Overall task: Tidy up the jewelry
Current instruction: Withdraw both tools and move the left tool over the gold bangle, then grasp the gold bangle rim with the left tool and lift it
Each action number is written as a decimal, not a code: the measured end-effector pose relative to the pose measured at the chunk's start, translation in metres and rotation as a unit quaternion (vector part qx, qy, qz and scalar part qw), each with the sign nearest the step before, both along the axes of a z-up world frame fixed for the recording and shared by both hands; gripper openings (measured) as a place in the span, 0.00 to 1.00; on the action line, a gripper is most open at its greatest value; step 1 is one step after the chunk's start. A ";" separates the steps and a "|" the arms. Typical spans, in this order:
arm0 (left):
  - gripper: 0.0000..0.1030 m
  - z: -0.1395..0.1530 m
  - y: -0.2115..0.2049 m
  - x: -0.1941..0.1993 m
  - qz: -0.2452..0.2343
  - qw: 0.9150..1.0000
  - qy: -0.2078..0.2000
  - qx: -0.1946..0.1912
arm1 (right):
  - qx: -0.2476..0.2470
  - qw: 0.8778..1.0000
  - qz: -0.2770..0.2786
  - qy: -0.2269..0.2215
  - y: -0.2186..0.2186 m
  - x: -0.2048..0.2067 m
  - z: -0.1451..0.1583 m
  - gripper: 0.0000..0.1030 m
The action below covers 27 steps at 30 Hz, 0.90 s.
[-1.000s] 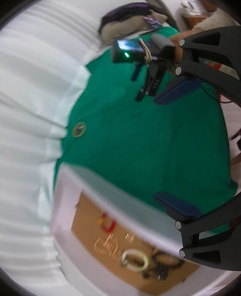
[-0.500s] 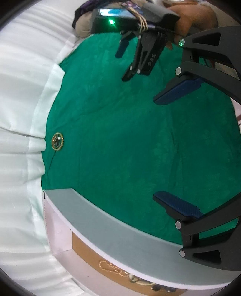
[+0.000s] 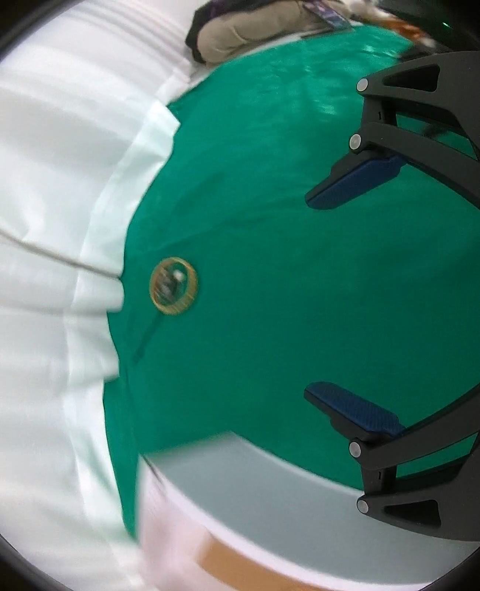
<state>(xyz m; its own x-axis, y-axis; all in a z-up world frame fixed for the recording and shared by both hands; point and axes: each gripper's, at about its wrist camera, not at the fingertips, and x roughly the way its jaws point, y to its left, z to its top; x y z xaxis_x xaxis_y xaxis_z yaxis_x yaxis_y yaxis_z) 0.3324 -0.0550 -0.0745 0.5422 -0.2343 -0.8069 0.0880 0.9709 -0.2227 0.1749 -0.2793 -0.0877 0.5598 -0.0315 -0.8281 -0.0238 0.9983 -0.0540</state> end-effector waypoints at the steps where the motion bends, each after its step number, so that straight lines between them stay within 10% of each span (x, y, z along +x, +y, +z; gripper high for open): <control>1: 0.92 -0.005 -0.005 0.027 -0.019 1.000 0.009 -0.001 | 0.003 1.000 -0.001 0.000 -0.002 -0.001 0.000 0.79; 9: 0.92 -0.031 -0.044 0.132 -0.085 0.993 0.041 0.069 | 0.079 0.996 0.020 0.020 -0.006 -0.006 -0.001 0.79; 15: 0.92 -0.045 -0.051 0.176 -0.059 0.995 0.059 0.052 | 0.100 0.994 0.028 0.023 -0.006 -0.007 0.003 0.79; 27: 0.68 -0.050 -0.049 0.179 -0.035 0.995 0.048 0.076 | 0.130 0.991 0.013 0.036 -0.014 -0.008 -0.004 0.79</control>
